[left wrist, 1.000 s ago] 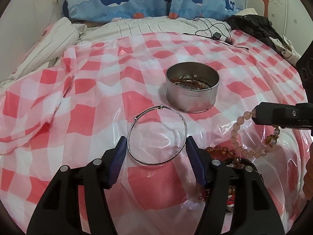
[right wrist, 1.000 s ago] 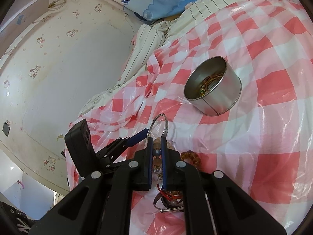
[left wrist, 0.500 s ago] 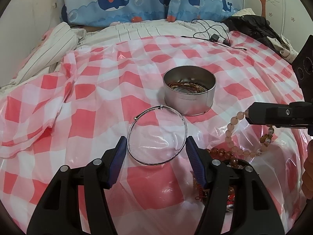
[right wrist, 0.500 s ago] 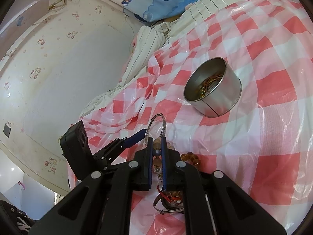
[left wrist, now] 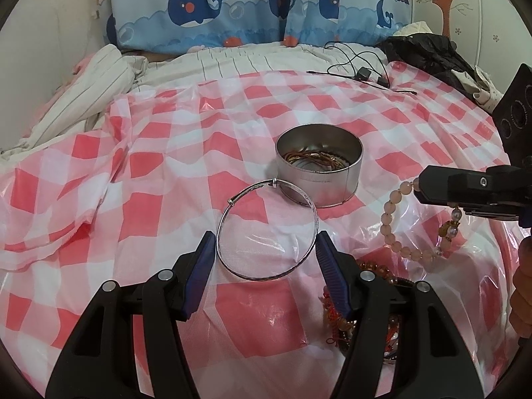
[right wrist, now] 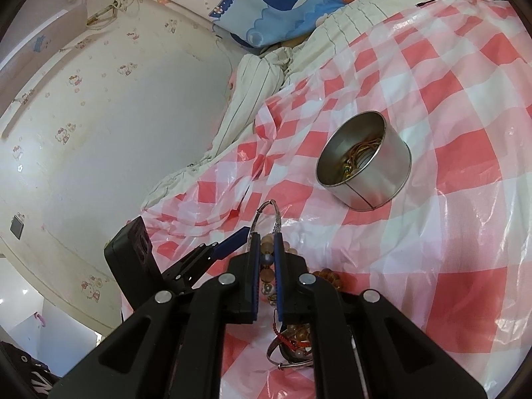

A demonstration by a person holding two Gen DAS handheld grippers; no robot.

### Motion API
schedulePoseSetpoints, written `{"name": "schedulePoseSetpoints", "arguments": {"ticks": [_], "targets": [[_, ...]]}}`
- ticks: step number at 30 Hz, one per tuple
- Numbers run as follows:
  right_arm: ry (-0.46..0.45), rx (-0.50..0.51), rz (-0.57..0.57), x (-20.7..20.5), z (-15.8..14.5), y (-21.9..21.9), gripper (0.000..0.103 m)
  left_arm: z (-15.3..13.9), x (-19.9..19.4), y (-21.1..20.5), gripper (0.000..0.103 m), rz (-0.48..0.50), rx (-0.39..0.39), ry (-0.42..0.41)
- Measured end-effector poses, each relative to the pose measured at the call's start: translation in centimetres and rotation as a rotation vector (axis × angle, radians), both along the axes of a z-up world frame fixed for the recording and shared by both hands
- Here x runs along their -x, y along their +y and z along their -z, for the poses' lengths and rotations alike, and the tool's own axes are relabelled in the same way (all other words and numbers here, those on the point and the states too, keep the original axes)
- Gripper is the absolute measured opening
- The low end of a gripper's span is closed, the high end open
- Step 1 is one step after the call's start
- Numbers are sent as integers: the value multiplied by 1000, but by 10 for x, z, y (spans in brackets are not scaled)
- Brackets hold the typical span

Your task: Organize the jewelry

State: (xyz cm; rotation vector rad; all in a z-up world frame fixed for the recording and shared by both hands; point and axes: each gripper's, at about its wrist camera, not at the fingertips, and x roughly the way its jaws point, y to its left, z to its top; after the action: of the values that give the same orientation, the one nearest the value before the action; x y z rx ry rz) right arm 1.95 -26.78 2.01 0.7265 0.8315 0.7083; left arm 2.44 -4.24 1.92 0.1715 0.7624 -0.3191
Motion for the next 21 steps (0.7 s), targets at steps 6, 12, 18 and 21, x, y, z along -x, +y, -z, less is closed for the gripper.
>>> {"name": "schedulePoseSetpoints", "arguments": {"ticks": [6, 12, 18, 21], "targets": [[2, 1, 1, 0, 1, -1, 8, 0, 0, 0, 58, 0, -2, -3], [6, 6, 2, 0, 2, -1, 9, -1, 1, 0, 58, 1, -6, -4], [20, 57, 35, -1, 8, -6, 10, -2, 0, 2, 58, -1, -1, 3], [11, 65, 32, -1, 7, -5, 10, -1, 0, 1, 58, 0, -1, 2]]}}
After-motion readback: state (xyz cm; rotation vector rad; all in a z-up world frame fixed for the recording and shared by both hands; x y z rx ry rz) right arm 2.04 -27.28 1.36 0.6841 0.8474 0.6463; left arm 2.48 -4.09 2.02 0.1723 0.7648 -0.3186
